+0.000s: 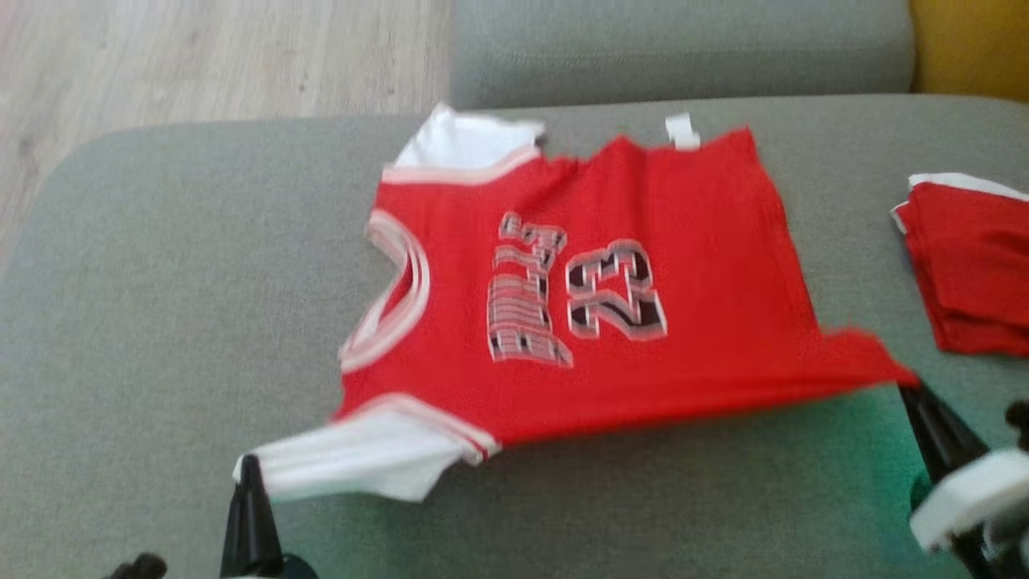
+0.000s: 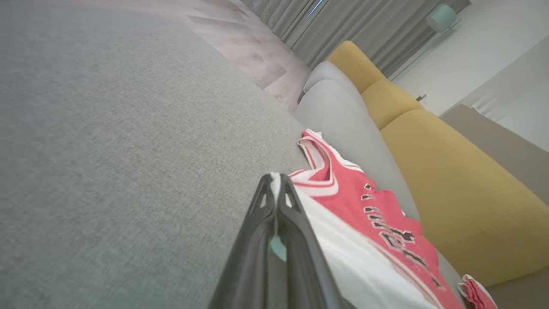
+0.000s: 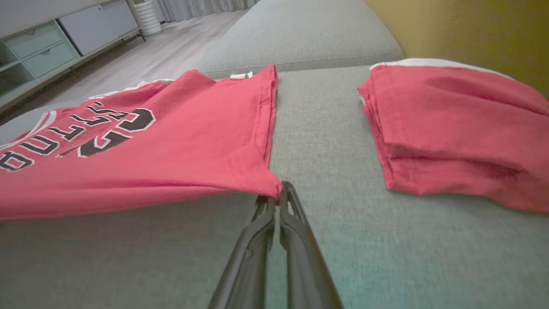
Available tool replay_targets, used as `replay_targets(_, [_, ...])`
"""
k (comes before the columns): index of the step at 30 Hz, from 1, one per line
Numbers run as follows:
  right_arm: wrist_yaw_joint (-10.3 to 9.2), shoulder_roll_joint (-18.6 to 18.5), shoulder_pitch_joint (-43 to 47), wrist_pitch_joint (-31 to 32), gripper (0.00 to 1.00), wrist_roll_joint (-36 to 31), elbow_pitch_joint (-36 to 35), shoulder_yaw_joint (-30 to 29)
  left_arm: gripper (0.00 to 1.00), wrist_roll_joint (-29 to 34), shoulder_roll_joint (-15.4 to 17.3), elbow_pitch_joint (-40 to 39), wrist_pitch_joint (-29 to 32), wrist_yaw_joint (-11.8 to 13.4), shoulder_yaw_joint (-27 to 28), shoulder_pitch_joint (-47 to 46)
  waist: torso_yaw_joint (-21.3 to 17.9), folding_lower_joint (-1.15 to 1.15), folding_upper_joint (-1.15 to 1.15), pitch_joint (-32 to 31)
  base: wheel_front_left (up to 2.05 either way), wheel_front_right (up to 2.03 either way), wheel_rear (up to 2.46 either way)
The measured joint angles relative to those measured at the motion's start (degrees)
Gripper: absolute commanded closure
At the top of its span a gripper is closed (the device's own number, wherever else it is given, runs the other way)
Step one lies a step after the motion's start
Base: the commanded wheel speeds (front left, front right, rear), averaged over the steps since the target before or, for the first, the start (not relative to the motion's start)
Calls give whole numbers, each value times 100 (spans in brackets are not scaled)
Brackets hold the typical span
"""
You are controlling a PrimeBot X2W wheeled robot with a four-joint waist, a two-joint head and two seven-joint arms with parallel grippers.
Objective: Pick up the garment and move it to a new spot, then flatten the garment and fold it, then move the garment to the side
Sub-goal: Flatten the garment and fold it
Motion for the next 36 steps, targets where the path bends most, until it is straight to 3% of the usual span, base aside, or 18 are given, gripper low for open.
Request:
replay_targets(7, [0, 280, 626, 579, 100, -542, -742, -788, 100, -452, -238, -310, 223, 198, 103, 37, -33, 1, 0, -51, 0, 0, 0])
replay_targets(14, [0, 754, 494, 1124, 100, -900, -851, -1167, 100, -525, -474, 465, 270, 167, 78, -1138, 39, 2, 0, 254, 0, 0, 0])
replay_targets(24, [0, 879, -603, 1224, 100, -1112, -294, -1126, 100, -432, -691, 1849, 55, -296, -55, -2661, 36, 3, 0, 717, 0, 0, 0])
replay_targets(30, [0, 991, -1016, 1031, 100, -1152, 53, -988, 100, -4, -723, 2350, -29, -661, -99, -3108, 4, 3, 0, 909, 0, 0, 0])
replay_targets(31, [0, 1007, -1095, 976, 87, -1152, 119, -995, 100, 100, -723, 2431, -49, -719, -97, -3162, 4, 3, 0, 941, 0, 0, 0])
replay_targets(32, [0, 1031, -1175, 898, 51, -1155, 174, -1000, 90, 221, -722, 2497, -51, -757, -94, -3217, 3, 3, 0, 970, 0, 0, 0])
replay_targets(33, [0, 1066, -1263, 814, 0, -1158, 233, -1018, 39, 345, -724, 2542, -51, -771, -82, -3265, 3, 3, 0, 999, 0, 0, 0])
replay_targets(34, [0, 1116, -1351, 709, 0, -1181, 278, -1061, 0, 450, -732, 2569, -51, -771, -30, -3311, 4, 3, 0, 1027, 0, 0, 0])
replay_targets(36, [0, 1179, -1506, 430, 0, -1279, 360, -1141, 0, 656, -747, 2557, -74, -851, 132, -3365, 18, 3, 0, 1070, 0, 0, 0])
